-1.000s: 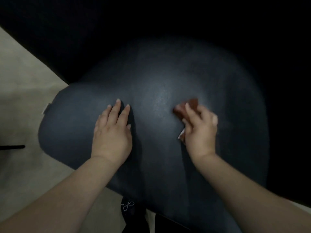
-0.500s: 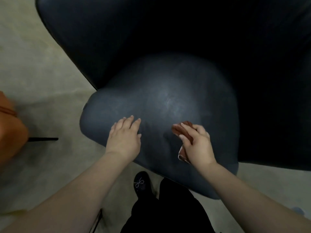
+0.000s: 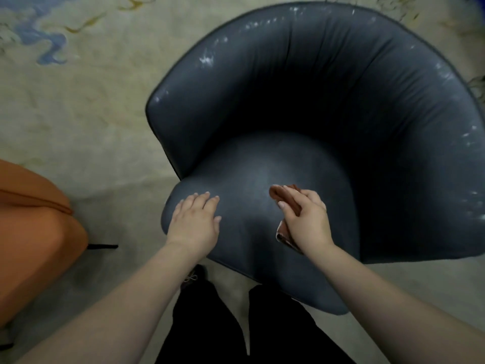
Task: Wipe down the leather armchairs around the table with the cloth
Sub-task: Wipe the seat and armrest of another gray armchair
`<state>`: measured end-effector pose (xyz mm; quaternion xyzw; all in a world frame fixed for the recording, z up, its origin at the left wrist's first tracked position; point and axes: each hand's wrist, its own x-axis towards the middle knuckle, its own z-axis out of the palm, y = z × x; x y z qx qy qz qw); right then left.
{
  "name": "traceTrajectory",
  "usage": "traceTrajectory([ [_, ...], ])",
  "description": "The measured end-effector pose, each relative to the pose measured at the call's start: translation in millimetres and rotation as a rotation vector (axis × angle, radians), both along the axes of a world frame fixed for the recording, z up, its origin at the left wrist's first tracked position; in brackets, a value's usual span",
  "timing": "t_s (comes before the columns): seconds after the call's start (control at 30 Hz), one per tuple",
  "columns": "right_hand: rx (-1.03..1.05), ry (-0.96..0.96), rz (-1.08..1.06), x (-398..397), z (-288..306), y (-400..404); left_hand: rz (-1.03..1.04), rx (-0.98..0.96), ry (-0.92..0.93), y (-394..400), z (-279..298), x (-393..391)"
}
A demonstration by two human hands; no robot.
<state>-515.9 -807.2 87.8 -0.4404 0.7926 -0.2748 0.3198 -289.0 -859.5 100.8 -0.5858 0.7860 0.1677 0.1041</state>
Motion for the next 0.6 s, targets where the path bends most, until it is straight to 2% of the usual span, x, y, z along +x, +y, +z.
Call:
traceTrajectory([
  [0.4, -0.053, -0.031, -0.155, 125.0, 67.3, -40.4, -0.226, -0.111, -0.049, -79.5, 80.0, 126.3],
  [0.6, -0.091, -0.091, -0.22, 151.6, 97.4, -58.0, -0.25, -0.098, -0.04, -109.5, 95.5, 149.0],
])
